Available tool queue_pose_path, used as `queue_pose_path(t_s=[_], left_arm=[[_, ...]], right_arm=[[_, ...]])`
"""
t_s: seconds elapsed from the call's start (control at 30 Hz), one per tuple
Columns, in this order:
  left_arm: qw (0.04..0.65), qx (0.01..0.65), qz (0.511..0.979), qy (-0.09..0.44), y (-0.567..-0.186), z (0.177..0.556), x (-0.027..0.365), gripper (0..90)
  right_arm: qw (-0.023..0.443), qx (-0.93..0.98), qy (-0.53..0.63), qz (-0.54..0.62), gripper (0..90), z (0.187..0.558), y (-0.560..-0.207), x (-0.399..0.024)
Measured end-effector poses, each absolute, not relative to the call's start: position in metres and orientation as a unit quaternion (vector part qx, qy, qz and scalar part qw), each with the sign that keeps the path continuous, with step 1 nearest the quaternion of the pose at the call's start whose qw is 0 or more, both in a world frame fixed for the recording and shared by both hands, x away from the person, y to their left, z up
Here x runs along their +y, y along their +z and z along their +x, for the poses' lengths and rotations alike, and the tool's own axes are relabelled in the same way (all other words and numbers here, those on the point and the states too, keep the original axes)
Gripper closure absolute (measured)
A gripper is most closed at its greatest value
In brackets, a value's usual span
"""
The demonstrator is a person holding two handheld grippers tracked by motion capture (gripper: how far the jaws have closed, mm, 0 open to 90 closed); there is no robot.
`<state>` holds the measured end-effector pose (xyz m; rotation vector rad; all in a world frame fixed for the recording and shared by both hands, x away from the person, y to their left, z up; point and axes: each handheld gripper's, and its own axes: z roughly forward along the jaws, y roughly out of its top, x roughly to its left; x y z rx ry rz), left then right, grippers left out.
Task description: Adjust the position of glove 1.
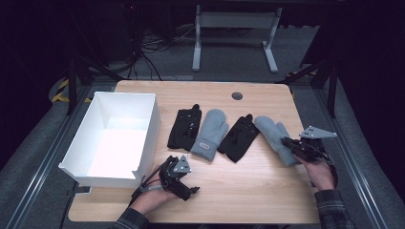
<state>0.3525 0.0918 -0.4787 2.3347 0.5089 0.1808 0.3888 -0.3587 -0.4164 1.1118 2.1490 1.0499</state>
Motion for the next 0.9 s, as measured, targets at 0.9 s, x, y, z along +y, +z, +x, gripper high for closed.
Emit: queue_pose_path(t_s=[0.9], left_arm=[[0.364,0.200,0.907,0.070,-0.479,0.352,0.091,0.2]], right_arm=[[0.163,0.836,0.454,0.262,88.2,0.326,-0.399,-0.299]])
